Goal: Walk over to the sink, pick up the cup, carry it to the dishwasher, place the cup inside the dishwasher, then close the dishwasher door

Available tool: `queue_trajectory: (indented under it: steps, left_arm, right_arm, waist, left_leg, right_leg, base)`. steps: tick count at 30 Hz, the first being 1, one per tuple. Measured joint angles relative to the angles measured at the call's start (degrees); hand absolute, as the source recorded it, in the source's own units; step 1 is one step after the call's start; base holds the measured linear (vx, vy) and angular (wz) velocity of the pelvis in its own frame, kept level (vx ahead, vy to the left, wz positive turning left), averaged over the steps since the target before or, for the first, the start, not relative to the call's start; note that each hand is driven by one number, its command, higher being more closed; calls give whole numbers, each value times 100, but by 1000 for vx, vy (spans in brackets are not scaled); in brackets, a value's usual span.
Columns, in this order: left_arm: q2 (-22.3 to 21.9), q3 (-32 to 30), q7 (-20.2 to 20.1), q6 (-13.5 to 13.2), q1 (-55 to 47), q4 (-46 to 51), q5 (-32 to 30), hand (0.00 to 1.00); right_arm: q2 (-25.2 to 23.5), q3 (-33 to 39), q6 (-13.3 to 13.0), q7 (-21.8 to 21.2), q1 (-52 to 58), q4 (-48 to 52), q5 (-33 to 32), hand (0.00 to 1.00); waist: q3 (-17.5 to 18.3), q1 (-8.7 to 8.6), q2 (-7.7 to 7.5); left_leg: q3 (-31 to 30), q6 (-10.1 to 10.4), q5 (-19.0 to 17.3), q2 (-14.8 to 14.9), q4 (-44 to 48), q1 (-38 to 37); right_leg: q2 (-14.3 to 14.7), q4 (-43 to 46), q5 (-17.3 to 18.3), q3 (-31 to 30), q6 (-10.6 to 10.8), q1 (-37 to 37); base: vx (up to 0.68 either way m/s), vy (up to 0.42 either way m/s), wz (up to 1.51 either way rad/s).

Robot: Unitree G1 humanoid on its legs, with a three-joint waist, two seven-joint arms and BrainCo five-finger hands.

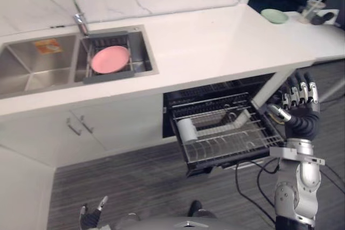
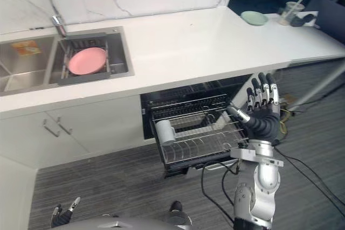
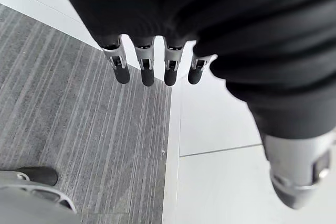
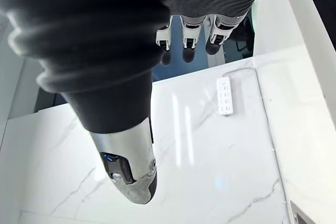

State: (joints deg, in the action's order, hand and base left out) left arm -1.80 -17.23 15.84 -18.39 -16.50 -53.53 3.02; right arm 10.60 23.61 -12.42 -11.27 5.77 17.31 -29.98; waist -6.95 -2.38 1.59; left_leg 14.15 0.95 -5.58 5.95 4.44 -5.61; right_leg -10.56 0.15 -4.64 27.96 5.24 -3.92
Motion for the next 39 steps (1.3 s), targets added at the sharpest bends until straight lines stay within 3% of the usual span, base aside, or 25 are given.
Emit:
queue_trajectory:
  steps: [2, 7, 9, 11, 12, 13, 14, 15, 17, 28, 31, 33, 35, 36, 39]
  left_arm:
    - [-34, -10, 17, -56, -4, 7, -125, 0]
    - [80, 255, 3, -97, 3, 118, -488, 0]
    - [167, 392, -8, -87, 21, 120, -564, 0]
    - [226, 427, -22, -25, 58, 115, -610, 0]
    - [311, 458, -30, -4, 54, 116, -614, 0]
    - [374, 481, -30, 11, 52, 122, -613, 0]
    - [514, 549, -34, 53, 60, 121, -609, 0]
    - [635, 610, -37, 100, 109, 114, -610, 0]
    - [679, 680, -42, 121, 148, 120, -654, 0]
    - [616, 782, -9, 166, 141, 124, -774, 0]
    - [372, 564, 11, 83, 100, 126, -763, 0]
    - [342, 503, 14, 85, 73, 123, -765, 0]
    - [324, 438, 14, 86, 102, 129, -754, 0]
    - [324, 437, 14, 89, 105, 130, -725, 0]
    - [389, 440, 24, 98, 70, 128, -704, 0]
  right_arm:
    - [-28, -47, 39, -43, -35, -32, 2, 0]
    - [-163, -87, 40, -21, -38, -33, 29, 0]
    - [-186, -243, 40, 38, -19, -34, 136, 0]
    - [-273, -457, 39, 79, 78, -110, 144, 0]
    - [-365, -603, 40, 67, 80, -296, 121, 0]
    - [-403, -674, 41, 66, 108, -376, 131, 0]
    - [-463, -756, 40, 64, 276, -449, 146, 0]
    - [-441, -737, 34, 72, 439, -444, 147, 0]
    - [-444, -606, 6, 172, 594, -408, 113, 0]
    - [-616, -531, -51, -2, 692, -355, -9, 0]
    - [-687, -541, -49, -33, 1029, 212, -6, 0]
    - [-680, -522, -50, -58, 1090, 358, -5, 0]
    - [-663, -498, -30, -63, 1055, 405, -3, 0]
    - [-667, -501, -6, -63, 1051, 402, -3, 0]
    - [-665, -498, -2, -60, 924, 403, 3, 0]
  waist:
    - [6, -5, -40]
    - [26, -47, -67]
    - [23, -60, -72]
    - [9, -75, -94]
    - [5, -76, -117]
    - [14, -76, -135]
    - [57, -132, -254]
    - [138, -202, -447]
    - [101, -313, -521]
    - [-6, -89, -365]
    - [-72, -76, -180]
    - [-6, -95, -128]
    - [24, -89, -106]
    - [49, -87, -236]
    - [106, -94, -358]
  left_leg:
    - [-165, 156, 142, -105, -254, -21]
    - [-406, 15, 415, -509, -828, -41]
    - [-398, -59, 427, -659, -863, -41]
    - [-378, -155, 384, -719, -837, -41]
    - [-394, -200, 340, -701, -760, -32]
    - [-478, -234, 329, -692, -685, 3]
    - [-652, -256, 251, -692, -487, 210]
    - [-862, -205, 219, -701, -240, 461]
    - [-1111, -182, 194, -711, -23, 606]
    - [-771, -63, -13, -564, 116, 407]
    - [-625, 30, -626, -316, 1108, 779]
    - [-227, 55, -705, -95, 1282, 851]
    - [-70, 38, -495, -105, 1165, 839]
    - [-103, 13, -302, -241, 833, 743]
    - [-92, 1, 125, -411, 105, 447]
  right_leg:
    - [-113, 78, 25, 148, 80, -2]
    - [-564, 326, 13, 422, 301, 127]
    - [-796, 646, 94, 410, 313, 241]
    - [-925, 1058, 134, 413, 78, 377]
    - [-875, 1159, 176, 299, -81, 421]
    - [-753, 1199, 384, 11, -112, 425]
    - [-362, 1162, 912, -551, -28, 398]
    - [65, 800, 1165, -1208, 48, 310]
    - [362, 515, 1073, -1836, -52, 183]
    - [431, 498, 1071, -2103, -83, -50]
    - [511, 463, 1135, -2049, -99, -209]
    - [498, 477, 1097, -1958, -41, -224]
    - [449, 493, 1091, -1956, -27, -179]
    - [383, 462, 1081, -1947, -12, -134]
    - [321, 397, 1031, -1971, -15, -78]
  base:
    - [-2, 98, 52]
    - [-8, 124, 37]
    - [20, 142, 18]
    - [42, 157, 16]
    - [50, 93, 6]
    - [54, 42, 34]
    - [56, -72, 73]
    - [88, -116, 100]
    - [138, -79, 82]
    - [6, -8, -5]
    - [-99, 13, 3]
    - [-21, 4, 15]
    - [-11, 1, 14]
    - [-16, 17, 10]
    - [15, 2, 6]
